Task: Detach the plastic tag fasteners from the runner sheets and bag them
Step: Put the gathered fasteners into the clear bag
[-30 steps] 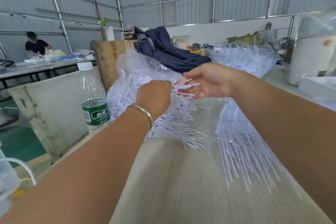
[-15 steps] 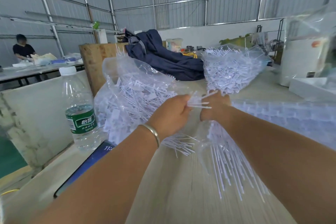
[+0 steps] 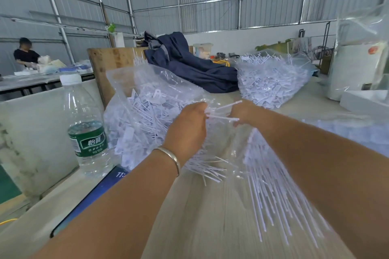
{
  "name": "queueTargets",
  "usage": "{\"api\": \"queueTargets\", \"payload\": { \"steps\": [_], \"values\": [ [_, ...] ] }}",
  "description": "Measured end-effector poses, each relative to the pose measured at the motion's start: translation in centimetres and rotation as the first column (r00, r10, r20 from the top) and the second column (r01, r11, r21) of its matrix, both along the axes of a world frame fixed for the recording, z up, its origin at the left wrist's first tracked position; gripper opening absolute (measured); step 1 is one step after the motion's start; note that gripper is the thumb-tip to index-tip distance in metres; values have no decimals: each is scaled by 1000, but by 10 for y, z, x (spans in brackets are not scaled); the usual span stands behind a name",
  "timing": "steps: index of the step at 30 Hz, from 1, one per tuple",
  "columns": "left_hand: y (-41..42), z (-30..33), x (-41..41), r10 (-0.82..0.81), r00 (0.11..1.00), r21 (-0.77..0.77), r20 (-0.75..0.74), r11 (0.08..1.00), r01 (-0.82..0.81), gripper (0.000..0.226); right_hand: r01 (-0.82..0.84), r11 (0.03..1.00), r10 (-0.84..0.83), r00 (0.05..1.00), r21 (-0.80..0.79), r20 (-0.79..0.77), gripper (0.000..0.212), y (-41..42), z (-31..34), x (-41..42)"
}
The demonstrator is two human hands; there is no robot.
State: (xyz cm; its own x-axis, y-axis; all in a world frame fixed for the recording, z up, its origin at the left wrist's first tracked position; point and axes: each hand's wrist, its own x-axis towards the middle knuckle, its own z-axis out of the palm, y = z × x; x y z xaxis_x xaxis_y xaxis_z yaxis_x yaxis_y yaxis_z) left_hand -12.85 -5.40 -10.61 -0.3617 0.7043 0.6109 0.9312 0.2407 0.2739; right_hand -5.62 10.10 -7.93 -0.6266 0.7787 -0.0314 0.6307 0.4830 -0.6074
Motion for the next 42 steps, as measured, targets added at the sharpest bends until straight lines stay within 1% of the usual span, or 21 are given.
{"api": "queueTargets", "payload": {
  "steps": [2, 3, 6, 9, 12, 14, 16, 17, 20, 23, 25, 28, 30, 31, 32, 33, 35, 36, 37, 39, 42],
  "values": [
    [-3, 3, -6, 83, 996, -9, 12, 997, -83, 29, -119, 979, 93, 983, -166, -157, 17, -3, 24, 10],
    [-4, 3, -9, 121, 993, -31, 6, 992, -121, 32, -134, 964, 73, 963, -227, -261, 12, -3, 37, 18],
    [1, 7, -15, 176, 982, -117, -61, 976, -182, 32, -289, 889, 20, 799, -355, -601, 11, -2, 75, 35],
    [16, 22, -27, 228, 970, -187, -82, 953, -240, 37, -389, 893, 86, 641, -226, -763, 15, -19, 101, 39],
    [27, 32, -42, 269, 955, -310, -123, 904, -295, 33, -403, 908, 134, 539, -115, -831, 15, -41, 106, 36],
    [29, 24, -46, 293, 936, -438, -195, 828, -350, 35, -406, 912, 193, 554, -60, -810, 25, -53, 97, 36],
    [30, 14, -47, 303, 920, -534, -250, 749, -392, 40, -408, 913, 282, 646, -9, -710, 30, -58, 83, 40],
    [32, 11, -46, 293, 923, -557, -252, 736, -385, 41, -399, 917, 300, 691, -1, -657, 28, -57, 77, 42],
    [31, 19, -39, 174, 974, -564, -145, 794, -226, 43, -288, 956, 193, 755, -52, -626, 19, -39, 70, 49],
    [15, 41, -26, 87, 992, -622, -88, 774, -123, 55, -193, 972, 72, 785, -132, -616, 16, -22, 66, 55],
    [0, 50, -12, 58, 990, -671, -130, 729, -131, 74, -170, 970, 29, 791, -174, -611, 16, -15, 61, 60],
    [-18, 42, 7, 11, 982, -751, -188, 643, -150, 124, -211, 938, -18, 762, -274, -648, 21, -13, 57, 62],
    [-25, 26, 16, -5, 950, -754, -313, 610, -245, 143, -268, 899, -46, 728, -347, -684, 25, -15, 57, 63],
    [-27, 18, 20, -8, 916, -717, -400, 626, -308, 139, -289, 885, -51, 719, -365, -693, 26, -16, 57, 63],
    [-28, 12, 21, -5, 879, -659, -476, 665, -353, 126, -292, 881, -53, 719, -371, -693, 28, -17, 57, 63],
    [-30, 9, 19, 0, 853, -590, -522, 723, -361, 104, -273, 892, -51, 731, -359, -681, 29, -17, 57, 63],
    [-32, 8, 6, 9, 870, -448, -493, 854, -263, 57, -165, 946, -42, 792, -279, -609, 27, -15, 54, 62],
    [-35, 10, -1, -4, 901, -411, -435, 890, -195, 39, -88, 970, -56, 826, -227, -560, 26, -13, 51, 63],
    [-38, 13, -8, -26, 926, -391, -376, 911, -134, 30, -13, 983, -85, 849, -181, -521, 25, -9, 47, 63],
    [-42, 18, -21, -57, 961, -389, -269, 920, -54, 34, 101, 986, -150, 877, -130, -456, 22, -1, 38, 66],
    [-42, 30, -36, -37, 997, -406, -63, 914, 8, 46, 162, 987, -155, 931, -8, -330, 11, 8, 26, 70]
  ]
}}
